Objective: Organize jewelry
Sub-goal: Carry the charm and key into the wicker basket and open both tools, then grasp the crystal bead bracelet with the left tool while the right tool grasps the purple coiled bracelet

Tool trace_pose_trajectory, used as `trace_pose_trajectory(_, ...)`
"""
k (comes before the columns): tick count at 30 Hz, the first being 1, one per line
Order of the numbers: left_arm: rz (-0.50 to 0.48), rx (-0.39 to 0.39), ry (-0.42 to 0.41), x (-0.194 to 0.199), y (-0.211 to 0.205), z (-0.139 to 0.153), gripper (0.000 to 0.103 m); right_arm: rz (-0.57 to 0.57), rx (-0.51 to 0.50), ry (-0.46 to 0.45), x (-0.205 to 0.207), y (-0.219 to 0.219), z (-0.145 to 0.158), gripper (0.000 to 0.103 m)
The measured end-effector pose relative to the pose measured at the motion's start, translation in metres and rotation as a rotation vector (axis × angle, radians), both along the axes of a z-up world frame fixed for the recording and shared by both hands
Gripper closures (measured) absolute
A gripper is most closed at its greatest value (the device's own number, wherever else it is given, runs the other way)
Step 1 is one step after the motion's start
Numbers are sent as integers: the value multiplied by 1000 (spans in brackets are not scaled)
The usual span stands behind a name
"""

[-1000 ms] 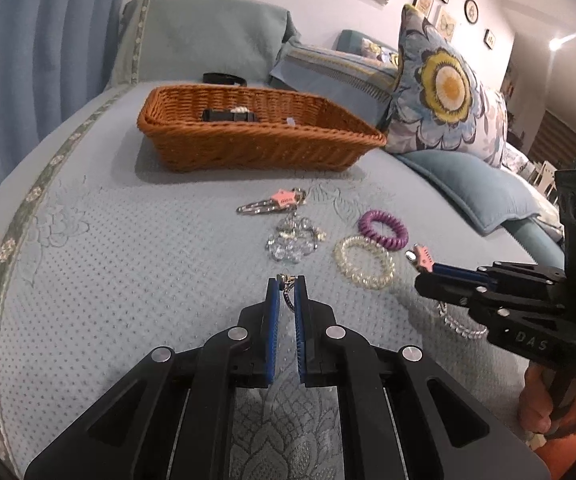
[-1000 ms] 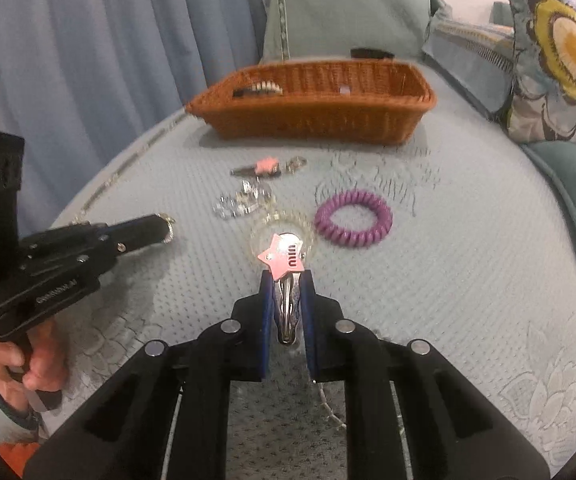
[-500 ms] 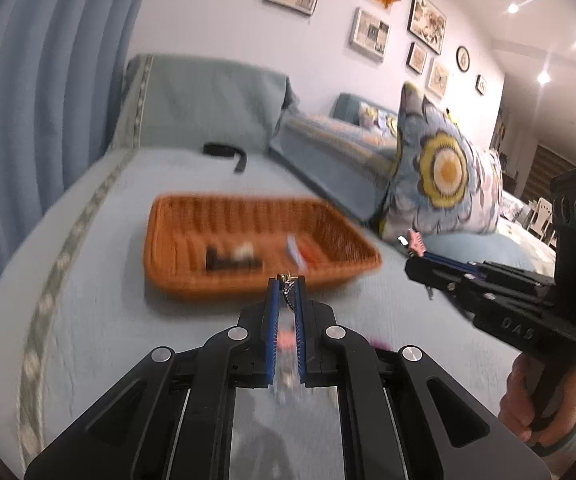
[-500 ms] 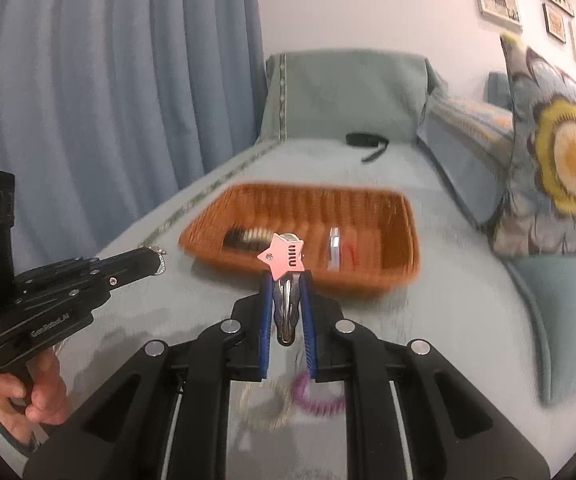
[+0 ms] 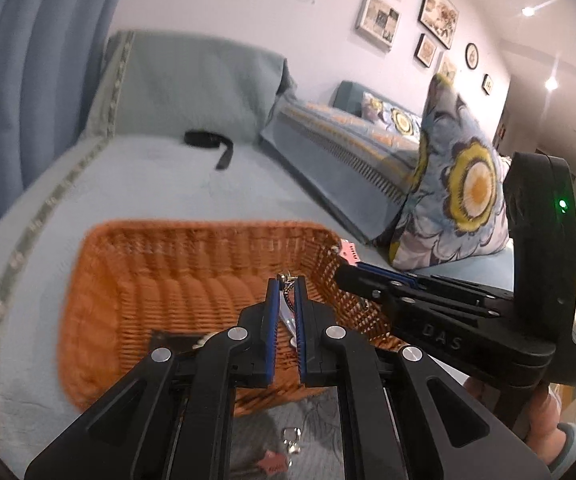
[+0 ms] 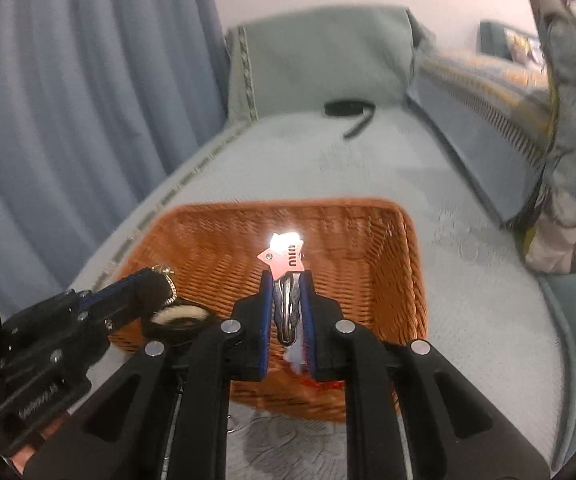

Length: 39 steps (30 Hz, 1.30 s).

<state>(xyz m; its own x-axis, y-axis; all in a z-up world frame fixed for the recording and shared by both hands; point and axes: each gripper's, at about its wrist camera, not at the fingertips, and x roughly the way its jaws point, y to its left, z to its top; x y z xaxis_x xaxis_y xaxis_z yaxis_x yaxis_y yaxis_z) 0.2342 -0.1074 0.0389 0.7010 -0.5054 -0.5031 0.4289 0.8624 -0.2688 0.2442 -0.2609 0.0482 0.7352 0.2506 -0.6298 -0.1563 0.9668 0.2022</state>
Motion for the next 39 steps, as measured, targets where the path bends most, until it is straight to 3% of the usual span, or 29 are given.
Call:
trace_pose_trajectory(11,-3,-4,86,17,-4,-28,97,-9,-16,124,19,-7,-39,91)
trace_pose_trajectory(13,-4,-24,97,18,-2,-29,91,-7,-11,136,20,-7,-41,91)
trace_pose_trajectory(14,-6,-33,100,18,0,-29,83,-3,-6,138,21,-7,-40,90)
trace_pose_trajectory(16,-4,-55,92,15,6,-27,73,5,12,144,21,-9,-38,83)
trace_pose_trajectory(18,-13,-74,83,9,8,-24,67,-5,7,129,17,-11,-34,61)
trace_pose_trajectory(24,-16,-94,22,-16,18,-5,67,2,26,93,0,-15,-23,61)
trace_pose_trajectory(30,-12,-101,-40,-60,43,13,67,18,39,12,-43,-24,-1,60)
trace_pose_trajectory(39,7,-70,-45,-118,62,6,67,29,8,-63,-118,-24,9,60)
